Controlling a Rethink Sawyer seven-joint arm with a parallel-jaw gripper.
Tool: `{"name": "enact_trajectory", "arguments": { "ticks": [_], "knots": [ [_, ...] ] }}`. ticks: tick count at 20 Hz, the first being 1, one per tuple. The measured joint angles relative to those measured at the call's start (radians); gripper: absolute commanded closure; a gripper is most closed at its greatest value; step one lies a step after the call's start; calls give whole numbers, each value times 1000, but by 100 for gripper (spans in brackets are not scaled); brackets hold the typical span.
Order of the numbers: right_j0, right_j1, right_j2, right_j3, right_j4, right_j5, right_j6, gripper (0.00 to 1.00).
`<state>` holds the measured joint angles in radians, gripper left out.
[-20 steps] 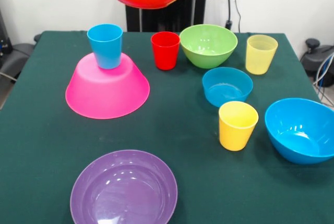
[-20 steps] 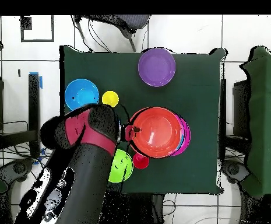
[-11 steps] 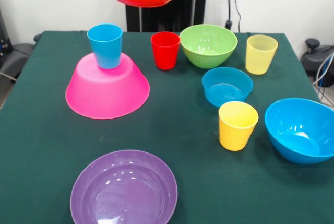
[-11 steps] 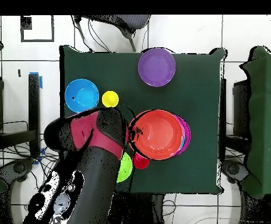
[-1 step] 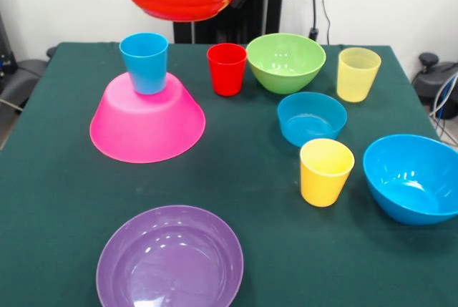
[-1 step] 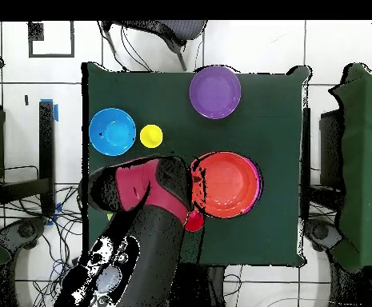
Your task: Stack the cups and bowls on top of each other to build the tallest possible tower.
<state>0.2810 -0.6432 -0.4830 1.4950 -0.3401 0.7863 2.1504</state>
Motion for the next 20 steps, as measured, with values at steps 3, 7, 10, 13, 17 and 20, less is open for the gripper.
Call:
{"name": "enact_trajectory", "arguments": {
  "ticks": [3, 7, 10, 13, 17, 20],
  "knots": [
    [-5, 0, 0, 13, 2, -18, 0, 100],
    [-5, 0, 0, 30, 3, -26, 0, 100],
    [-5, 0, 0, 39, 3, -26, 0, 100],
    [-7, 0, 0, 48, 3, -27, 0, 100],
    [-13, 0, 0, 57, 7, -39, 0, 100],
    [-21, 0, 0, 62, 8, -52, 0, 100]
  ]
}}
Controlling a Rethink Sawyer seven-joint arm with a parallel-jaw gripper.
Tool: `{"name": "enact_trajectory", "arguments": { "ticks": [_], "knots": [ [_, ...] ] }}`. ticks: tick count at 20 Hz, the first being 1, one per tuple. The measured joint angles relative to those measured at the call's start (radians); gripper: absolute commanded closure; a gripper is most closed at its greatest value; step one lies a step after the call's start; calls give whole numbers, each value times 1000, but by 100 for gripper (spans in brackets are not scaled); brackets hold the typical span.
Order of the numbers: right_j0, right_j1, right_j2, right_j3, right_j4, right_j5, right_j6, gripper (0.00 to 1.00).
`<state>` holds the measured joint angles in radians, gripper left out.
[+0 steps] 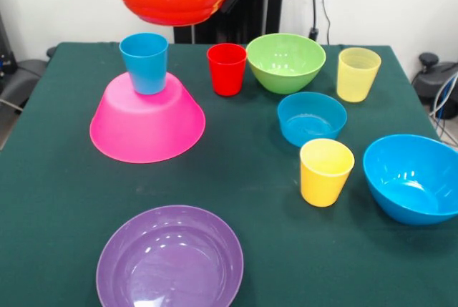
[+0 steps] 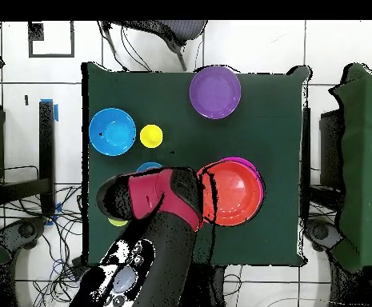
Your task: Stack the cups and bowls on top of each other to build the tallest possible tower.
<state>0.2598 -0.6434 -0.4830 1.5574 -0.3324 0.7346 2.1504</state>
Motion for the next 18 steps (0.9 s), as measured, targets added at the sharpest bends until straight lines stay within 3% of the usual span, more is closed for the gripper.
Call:
{"name": "enact_trajectory", "arguments": {
  "ticks": [18],
  "knots": [
    [-17, 0, 0, 36, 0, -58, 0, 100]
  ]
}}
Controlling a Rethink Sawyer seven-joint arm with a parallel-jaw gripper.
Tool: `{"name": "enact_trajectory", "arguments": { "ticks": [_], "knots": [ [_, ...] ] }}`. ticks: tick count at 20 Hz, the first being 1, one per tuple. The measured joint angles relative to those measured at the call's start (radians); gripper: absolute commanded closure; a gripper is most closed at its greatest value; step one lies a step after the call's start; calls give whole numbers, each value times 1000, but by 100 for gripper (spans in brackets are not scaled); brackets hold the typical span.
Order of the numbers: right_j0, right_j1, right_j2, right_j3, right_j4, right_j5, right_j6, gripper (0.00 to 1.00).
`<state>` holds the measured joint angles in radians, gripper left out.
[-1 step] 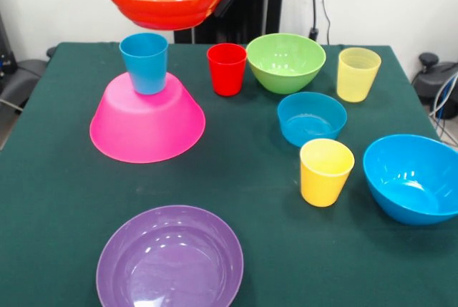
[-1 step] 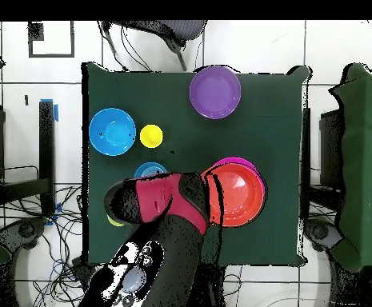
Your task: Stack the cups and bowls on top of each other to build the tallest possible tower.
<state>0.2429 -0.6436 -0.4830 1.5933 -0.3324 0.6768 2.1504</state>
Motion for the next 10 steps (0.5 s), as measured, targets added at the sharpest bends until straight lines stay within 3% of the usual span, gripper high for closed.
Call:
{"name": "enact_trajectory", "arguments": {
  "ticks": [10],
  "knots": [
    [-22, 0, 0, 10, 0, -31, 0, 100]
  ]
}}
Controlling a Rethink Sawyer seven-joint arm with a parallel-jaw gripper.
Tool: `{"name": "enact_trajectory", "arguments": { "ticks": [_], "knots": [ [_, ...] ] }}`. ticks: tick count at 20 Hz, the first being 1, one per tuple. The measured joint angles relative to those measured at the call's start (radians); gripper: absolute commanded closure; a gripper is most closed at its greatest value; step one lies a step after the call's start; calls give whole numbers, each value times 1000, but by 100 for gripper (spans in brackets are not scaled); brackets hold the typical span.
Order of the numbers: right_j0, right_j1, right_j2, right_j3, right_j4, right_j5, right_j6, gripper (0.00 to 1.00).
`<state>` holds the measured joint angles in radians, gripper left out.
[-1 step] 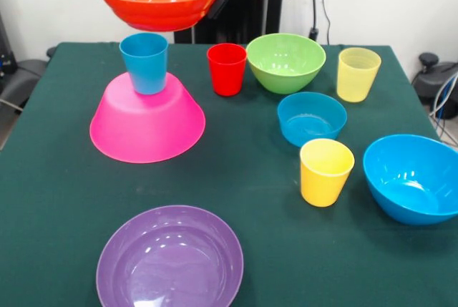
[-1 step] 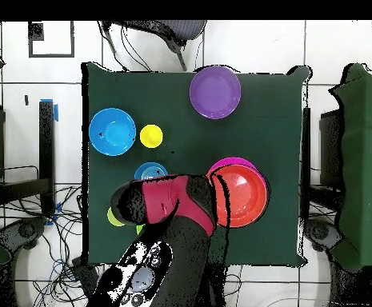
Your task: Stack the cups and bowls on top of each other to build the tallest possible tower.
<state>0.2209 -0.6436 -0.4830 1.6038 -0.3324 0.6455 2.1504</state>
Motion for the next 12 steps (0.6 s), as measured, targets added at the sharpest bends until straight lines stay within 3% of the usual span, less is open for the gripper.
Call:
{"name": "enact_trajectory", "arguments": {
  "ticks": [12],
  "knots": [
    [-25, 0, 0, 3, 0, -26, 0, 100]
  ]
}}
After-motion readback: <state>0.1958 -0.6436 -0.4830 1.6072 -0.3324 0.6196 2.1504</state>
